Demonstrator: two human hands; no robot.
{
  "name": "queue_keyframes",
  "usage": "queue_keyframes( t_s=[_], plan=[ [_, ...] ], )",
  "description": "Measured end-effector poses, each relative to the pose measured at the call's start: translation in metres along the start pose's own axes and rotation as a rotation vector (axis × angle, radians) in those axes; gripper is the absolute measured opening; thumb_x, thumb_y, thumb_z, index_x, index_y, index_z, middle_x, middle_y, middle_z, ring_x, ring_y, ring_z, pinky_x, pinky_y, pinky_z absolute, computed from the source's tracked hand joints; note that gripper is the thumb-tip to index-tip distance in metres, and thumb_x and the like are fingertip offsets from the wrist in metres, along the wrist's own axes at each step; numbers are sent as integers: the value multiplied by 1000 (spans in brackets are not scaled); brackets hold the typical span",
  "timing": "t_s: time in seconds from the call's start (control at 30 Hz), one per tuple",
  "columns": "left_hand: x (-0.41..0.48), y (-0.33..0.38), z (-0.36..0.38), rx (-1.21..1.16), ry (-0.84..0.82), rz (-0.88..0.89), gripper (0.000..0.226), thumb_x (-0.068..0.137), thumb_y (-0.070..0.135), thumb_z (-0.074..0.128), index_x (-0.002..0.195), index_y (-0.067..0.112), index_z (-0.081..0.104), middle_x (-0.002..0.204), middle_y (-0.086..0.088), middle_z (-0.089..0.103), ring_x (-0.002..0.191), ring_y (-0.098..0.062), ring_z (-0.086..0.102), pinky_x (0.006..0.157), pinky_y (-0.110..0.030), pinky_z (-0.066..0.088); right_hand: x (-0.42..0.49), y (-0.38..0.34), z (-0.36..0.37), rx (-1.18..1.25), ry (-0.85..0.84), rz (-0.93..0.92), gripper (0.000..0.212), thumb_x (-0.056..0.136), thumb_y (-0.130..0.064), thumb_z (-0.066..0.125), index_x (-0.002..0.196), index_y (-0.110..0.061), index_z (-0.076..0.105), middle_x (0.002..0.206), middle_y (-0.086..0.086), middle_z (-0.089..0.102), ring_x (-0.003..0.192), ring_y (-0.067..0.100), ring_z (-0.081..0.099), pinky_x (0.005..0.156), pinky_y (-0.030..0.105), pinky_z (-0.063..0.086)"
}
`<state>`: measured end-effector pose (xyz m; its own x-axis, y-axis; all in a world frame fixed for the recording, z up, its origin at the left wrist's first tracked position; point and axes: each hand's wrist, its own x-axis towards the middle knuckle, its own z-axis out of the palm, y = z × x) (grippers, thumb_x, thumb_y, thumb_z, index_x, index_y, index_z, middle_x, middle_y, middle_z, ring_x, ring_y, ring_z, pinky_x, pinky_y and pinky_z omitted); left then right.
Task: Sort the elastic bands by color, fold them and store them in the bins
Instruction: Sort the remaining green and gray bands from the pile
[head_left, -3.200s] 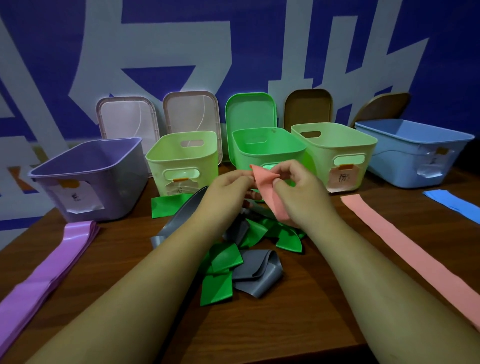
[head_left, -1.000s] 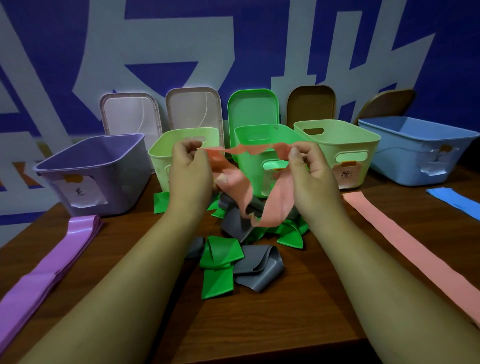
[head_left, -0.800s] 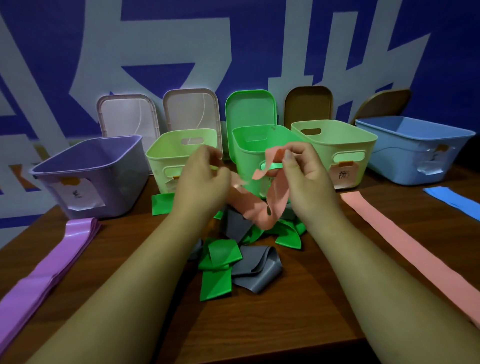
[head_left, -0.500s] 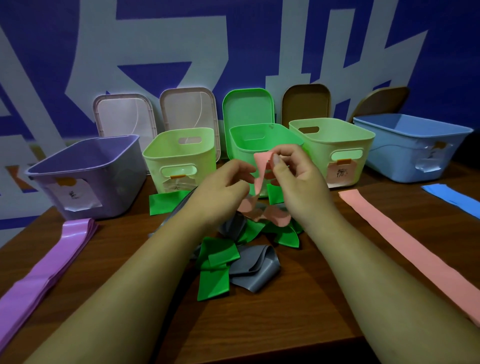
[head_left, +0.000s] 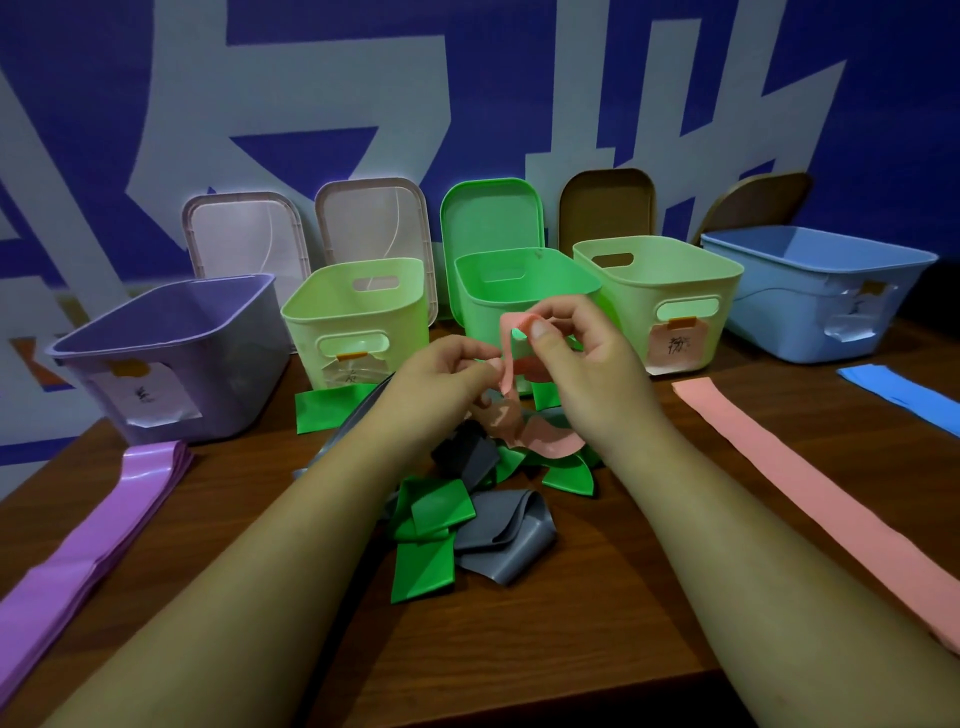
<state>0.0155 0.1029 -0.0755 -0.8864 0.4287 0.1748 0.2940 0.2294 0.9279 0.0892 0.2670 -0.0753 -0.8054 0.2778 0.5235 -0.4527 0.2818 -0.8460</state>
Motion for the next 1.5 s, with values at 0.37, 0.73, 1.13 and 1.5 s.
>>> queue_keyframes(
  t_s=[0.37,0.73,1.13,1.5],
  plan=[
    [7,28,-27,177,266,102,25,100,8,56,119,23,62,102,-1,68,78,-12,74,73,-39,65,0,11,1,-25,-90,77,25,97,-22,72,109,-44,66,115,-11,62,110,15,64,80,32,59],
    [21,120,-58,729,177,436,23,104,24,64,126,24,65,111,9,70,99,-8,67,84,-21,55,3,18,4,44,-58,163,21,98,-39,70,113,-51,61,115,-11,68,108,17,70,91,49,63],
    [7,203,-63,826,270,641,28,103,7,63,126,20,68,118,3,75,104,-12,70,92,-29,57,6,6,3,199,114,171,13,103,-26,69,94,-35,69,94,0,73,94,23,70,86,49,57],
    [-8,225,-75,886,285,701,29,102,6,60,121,23,73,116,7,75,95,-3,59,77,-9,40,37,-94,-12,-99,90,-89,11,103,-37,67,113,-34,67,107,-14,71,99,2,66,78,21,52]
  ],
)
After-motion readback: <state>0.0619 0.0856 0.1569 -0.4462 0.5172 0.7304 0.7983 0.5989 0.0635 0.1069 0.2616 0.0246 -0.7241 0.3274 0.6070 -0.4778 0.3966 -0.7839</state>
